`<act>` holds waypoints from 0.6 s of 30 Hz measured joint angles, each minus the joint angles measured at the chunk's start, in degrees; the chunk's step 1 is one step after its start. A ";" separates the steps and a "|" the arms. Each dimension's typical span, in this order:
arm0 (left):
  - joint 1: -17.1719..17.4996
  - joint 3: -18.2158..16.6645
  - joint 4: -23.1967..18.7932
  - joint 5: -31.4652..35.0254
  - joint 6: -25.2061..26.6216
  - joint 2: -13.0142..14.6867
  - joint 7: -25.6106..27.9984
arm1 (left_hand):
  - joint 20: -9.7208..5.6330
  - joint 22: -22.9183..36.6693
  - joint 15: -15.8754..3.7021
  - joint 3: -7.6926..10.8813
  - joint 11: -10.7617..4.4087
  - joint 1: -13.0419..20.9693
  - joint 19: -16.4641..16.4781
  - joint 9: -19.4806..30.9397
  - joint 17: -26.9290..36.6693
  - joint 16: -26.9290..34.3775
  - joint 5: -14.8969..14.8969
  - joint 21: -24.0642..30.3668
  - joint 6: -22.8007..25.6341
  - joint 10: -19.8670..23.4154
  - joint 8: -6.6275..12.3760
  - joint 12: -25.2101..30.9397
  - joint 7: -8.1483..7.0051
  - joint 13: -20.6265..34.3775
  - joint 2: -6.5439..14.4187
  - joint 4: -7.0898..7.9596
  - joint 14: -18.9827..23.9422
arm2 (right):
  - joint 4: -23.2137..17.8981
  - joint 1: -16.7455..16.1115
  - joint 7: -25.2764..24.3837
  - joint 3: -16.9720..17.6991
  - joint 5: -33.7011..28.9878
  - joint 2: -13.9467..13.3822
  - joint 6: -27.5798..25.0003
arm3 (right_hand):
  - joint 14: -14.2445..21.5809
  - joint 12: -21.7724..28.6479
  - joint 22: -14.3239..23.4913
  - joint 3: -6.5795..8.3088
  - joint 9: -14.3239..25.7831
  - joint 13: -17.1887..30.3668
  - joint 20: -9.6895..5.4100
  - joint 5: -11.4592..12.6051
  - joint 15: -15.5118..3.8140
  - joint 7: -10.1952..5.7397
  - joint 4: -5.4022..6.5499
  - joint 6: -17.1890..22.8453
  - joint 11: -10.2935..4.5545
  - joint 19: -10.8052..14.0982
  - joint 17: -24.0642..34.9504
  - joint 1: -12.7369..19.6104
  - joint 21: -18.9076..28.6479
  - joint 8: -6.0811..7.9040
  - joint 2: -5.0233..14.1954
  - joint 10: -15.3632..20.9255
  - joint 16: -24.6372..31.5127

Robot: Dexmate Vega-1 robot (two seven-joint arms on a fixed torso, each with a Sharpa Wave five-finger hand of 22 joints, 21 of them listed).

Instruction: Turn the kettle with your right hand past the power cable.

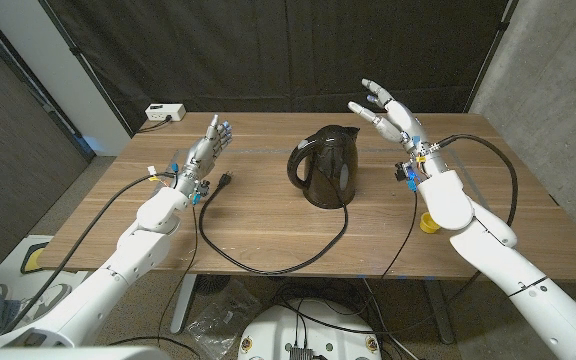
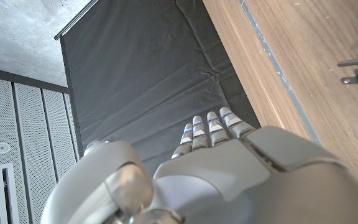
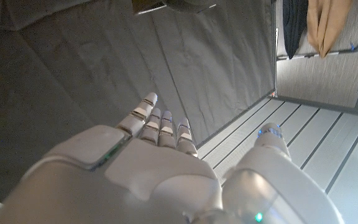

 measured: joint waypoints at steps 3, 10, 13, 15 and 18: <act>0.18 -0.02 -0.14 -0.01 0.00 0.08 0.00 | 0.00 0.00 -0.20 0.00 -0.22 0.01 0.00 0.00 0.00 0.00 0.00 0.00 0.22 0.21 0.00 0.00 -0.22 0.00 0.01 0.00 0.20 | -1.47 0.55 0.94 -0.03 -1.07 -1.29 -2.03 | 0.12 0.00 0.00 0.10 0.18 0.11 2.11 0.00 1.10 -0.30 -0.10 -0.32 -0.17 -0.14 0.00 0.87 0.00 0.00 -0.29 -0.31 0.00; 0.38 -0.03 -0.27 -0.01 0.00 0.11 0.05 | 0.00 0.00 -0.20 0.00 -0.30 0.46 0.00 0.00 0.00 0.00 0.00 0.00 0.53 0.30 0.00 0.00 -0.53 0.00 0.46 0.00 0.20 | -4.83 1.90 4.43 -0.01 -2.60 -4.30 -6.48 | 0.62 0.27 0.00 0.17 0.54 0.28 4.97 0.00 1.62 -0.81 -0.16 -2.86 0.07 1.15 0.00 2.10 0.00 -0.61 -0.65 -0.87 0.23; 0.46 -0.03 -0.30 -0.01 -0.01 0.09 0.13 | 0.00 0.00 -0.20 0.00 -0.11 0.45 0.00 0.00 0.00 0.00 0.00 0.00 0.53 0.49 0.00 0.00 -0.53 0.00 0.46 0.00 0.19 | -6.53 2.75 6.12 -0.01 -3.37 -6.02 -8.23 | 0.07 0.27 0.00 0.40 0.54 0.28 5.20 0.00 2.16 -0.58 -0.39 -3.89 0.25 0.94 0.00 3.21 0.00 -0.61 -0.73 -2.61 0.23; 0.52 0.00 -0.32 -0.01 -0.01 0.05 0.17 | 0.00 0.00 -0.20 0.00 -0.11 0.45 0.00 0.00 0.00 0.00 0.00 0.00 0.76 0.49 0.00 0.00 -0.76 0.00 0.46 0.00 0.19 | -7.65 3.35 7.49 -0.07 -4.19 -7.13 -9.69 | -0.84 0.00 0.00 0.40 0.54 0.28 5.94 0.00 2.53 -0.68 -0.39 -4.43 0.60 0.85 -0.01 3.80 0.00 -0.61 -0.85 -3.18 0.00; 0.55 0.13 -0.38 0.03 -0.01 -0.01 0.21 | 0.00 0.00 -0.20 0.00 -0.11 0.45 0.00 0.00 0.00 0.00 0.00 0.00 0.84 0.49 0.00 0.00 -0.84 0.00 0.46 0.00 0.19 | -8.77 4.03 9.41 -0.30 -5.38 -8.24 -11.49 | -1.71 0.00 0.00 0.40 0.54 0.28 6.84 -0.11 2.90 -0.65 -0.39 -5.50 0.61 0.10 -0.10 4.10 0.01 -0.60 -1.16 -4.09 -0.22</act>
